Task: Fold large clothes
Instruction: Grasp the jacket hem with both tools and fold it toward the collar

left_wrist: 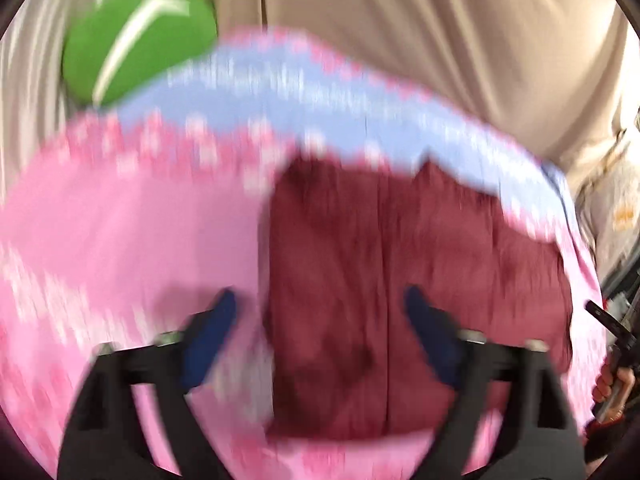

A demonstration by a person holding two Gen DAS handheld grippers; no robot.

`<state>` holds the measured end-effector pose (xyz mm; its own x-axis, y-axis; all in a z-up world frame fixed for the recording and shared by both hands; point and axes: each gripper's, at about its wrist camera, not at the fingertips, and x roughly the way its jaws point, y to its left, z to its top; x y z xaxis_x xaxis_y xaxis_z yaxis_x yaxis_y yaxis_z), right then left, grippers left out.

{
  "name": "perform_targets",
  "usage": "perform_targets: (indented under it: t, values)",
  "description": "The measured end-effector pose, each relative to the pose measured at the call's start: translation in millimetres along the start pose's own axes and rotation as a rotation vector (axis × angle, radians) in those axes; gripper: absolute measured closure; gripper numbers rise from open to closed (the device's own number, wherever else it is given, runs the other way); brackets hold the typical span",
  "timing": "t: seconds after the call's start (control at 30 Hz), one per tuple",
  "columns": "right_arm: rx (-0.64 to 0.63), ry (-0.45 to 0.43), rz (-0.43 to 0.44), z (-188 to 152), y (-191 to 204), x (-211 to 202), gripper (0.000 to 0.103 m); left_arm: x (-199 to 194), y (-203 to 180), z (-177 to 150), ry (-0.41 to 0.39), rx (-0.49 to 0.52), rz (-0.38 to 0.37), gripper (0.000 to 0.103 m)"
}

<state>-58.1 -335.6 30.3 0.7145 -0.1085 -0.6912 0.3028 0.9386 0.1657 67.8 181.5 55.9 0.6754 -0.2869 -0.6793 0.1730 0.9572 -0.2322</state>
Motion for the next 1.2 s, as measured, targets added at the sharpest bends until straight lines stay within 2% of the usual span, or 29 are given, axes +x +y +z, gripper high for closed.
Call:
perform_targets:
  t: [0.07, 0.13, 0.2, 0.23, 0.27, 0.3, 0.33, 0.37, 0.43, 0.47, 0.53, 0.57, 0.63, 0.67, 0.73, 0.83, 0.93, 1.0, 1.03, 1.07, 1.1, 1.13, 1.2]
  values:
    - [-0.006, -0.047, 0.009, 27, 8, 10, 0.029, 19, 1, 27, -0.021, -0.004, -0.018, 0.011]
    - [-0.01, -0.045, 0.018, 48, 17, 33, 0.027, 50, 6, 49, 0.0, -0.049, -0.045, 0.011]
    - [0.0, -0.006, 0.004, 66, 25, 66, 0.027, 92, 15, 65, 0.075, -0.096, -0.078, 0.013]
    - [-0.001, 0.041, -0.01, 71, 30, 92, 0.028, 106, 16, 66, 0.099, -0.113, -0.069, 0.026]
    - [-0.006, 0.074, -0.029, 72, 33, 110, 0.045, 123, 18, 67, 0.138, -0.117, -0.071, 0.053]
    - [-0.019, 0.101, -0.042, 70, 34, 122, 0.066, 136, 17, 67, 0.177, -0.112, -0.064, 0.069]
    - [-0.033, 0.13, -0.063, 70, 38, 134, 0.096, 143, 17, 67, 0.195, -0.115, -0.068, 0.096]
    - [-0.022, 0.123, -0.053, 69, 36, 133, 0.1, 143, 17, 70, 0.186, -0.115, -0.08, 0.098]
    - [0.026, 0.021, 0.012, 71, 31, 109, 0.101, 132, 12, 76, 0.118, -0.088, -0.061, 0.099]
    - [0.044, -0.061, 0.021, 75, 28, 92, 0.102, 125, 9, 80, 0.072, -0.08, -0.056, 0.1]
    - [0.076, -0.116, 0.011, 76, 17, 82, 0.102, 132, 9, 85, 0.059, -0.086, -0.048, 0.1]
    - [0.084, -0.062, -0.014, 75, 11, 101, 0.102, 144, 10, 85, 0.075, -0.081, -0.023, 0.102]
    - [0.066, 0.046, -0.105, 65, 4, 140, 0.102, 177, 14, 81, 0.127, -0.06, 0.089, 0.103]
    - [0.04, 0.109, -0.152, 56, 3, 162, 0.101, 200, 22, 72, 0.17, -0.082, 0.096, 0.103]
    - [0.024, 0.111, -0.153, 52, 3, 163, 0.1, 200, 28, 68, 0.134, -0.113, 0.076, 0.102]
    - [0.033, 0.08, -0.168, 57, 4, 142, 0.093, 180, 30, 69, 0.114, -0.117, 0.099, 0.101]
    - [0.082, -0.034, -0.152, 59, 8, 93, 0.088, 123, 18, 71, -0.008, -0.068, 0.143, 0.101]
    - [0.029, -0.092, -0.091, 58, 34, 63, 0.088, 93, -2, 68, -0.06, -0.007, 0.133, 0.1]
    - [-0.023, -0.105, -0.032, 54, 58, 50, 0.088, 80, -18, 64, -0.077, 0.034, 0.106, 0.095]
    - [-0.069, -0.104, 0.014, 48, 77, 43, 0.088, 68, -41, 56, -0.08, 0.099, 0.054, 0.084]
    - [-0.128, -0.091, 0.068, 40, 104, 38, 0.088, 64, -59, 47, -0.07, 0.15, 0.011, 0.076]
    - [-0.206, -0.052, 0.153, 25, 139, 36, 0.088, 63, -78, 37, -0.052, 0.197, -0.031, 0.064]
    - [-0.286, 0.024, 0.279, -1, 181, 39, 0.088, 71, -114, 7, 0.021, 0.286, -0.107, 0.064]
